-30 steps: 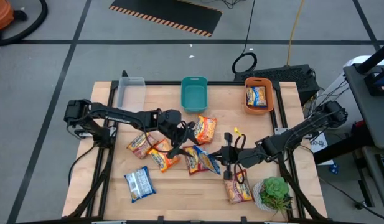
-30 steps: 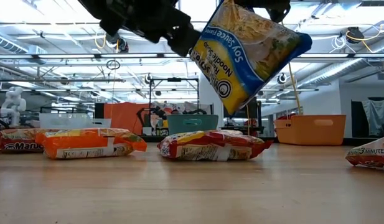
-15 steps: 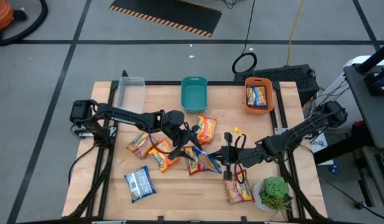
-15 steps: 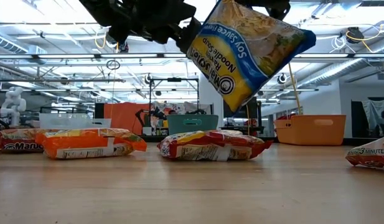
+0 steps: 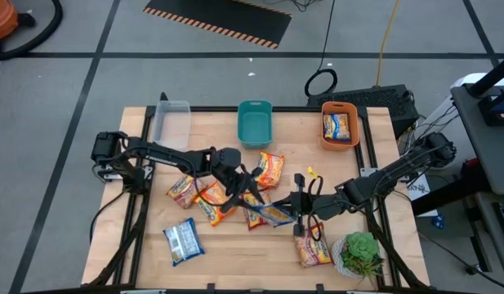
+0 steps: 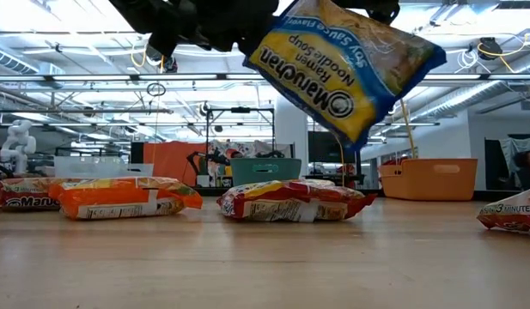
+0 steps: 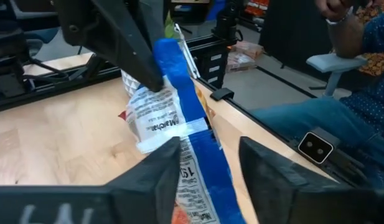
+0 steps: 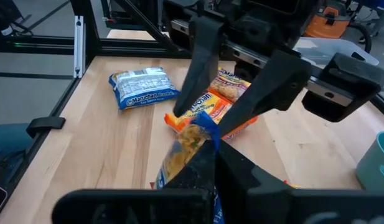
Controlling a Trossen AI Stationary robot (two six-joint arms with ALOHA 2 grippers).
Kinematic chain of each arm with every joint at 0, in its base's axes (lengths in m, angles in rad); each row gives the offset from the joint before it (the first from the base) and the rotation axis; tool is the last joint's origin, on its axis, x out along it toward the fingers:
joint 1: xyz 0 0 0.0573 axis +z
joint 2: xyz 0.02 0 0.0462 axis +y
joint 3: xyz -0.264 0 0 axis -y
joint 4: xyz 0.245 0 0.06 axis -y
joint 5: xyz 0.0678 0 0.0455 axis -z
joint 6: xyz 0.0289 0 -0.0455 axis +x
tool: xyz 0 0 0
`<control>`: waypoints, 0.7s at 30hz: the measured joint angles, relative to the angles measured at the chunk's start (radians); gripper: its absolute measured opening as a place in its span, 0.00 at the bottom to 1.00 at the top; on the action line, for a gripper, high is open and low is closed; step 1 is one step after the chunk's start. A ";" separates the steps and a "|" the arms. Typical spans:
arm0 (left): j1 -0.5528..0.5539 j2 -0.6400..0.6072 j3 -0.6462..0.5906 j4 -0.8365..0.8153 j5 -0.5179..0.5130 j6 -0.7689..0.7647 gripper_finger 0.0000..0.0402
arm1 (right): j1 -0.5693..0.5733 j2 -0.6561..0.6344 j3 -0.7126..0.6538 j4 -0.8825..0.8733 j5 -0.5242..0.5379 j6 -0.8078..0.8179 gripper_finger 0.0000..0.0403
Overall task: Sort Maruchan noodles
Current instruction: Put the right blue noodle pack into the orange bin
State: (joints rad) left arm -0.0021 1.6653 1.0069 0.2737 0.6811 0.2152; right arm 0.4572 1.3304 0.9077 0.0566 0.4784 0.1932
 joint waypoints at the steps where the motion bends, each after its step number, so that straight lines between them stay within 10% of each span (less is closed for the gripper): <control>1: 0.001 0.000 0.000 -0.001 0.000 0.000 0.36 | 0.000 0.000 0.000 0.000 0.000 0.000 0.00; 21: 0.017 0.000 0.000 -0.009 0.000 0.004 0.23 | 0.000 0.000 0.000 0.000 0.001 -0.005 0.00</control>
State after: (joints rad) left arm 0.0147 1.6650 1.0069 0.2649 0.6811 0.2187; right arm 0.4570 1.3304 0.9077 0.0566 0.4789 0.1885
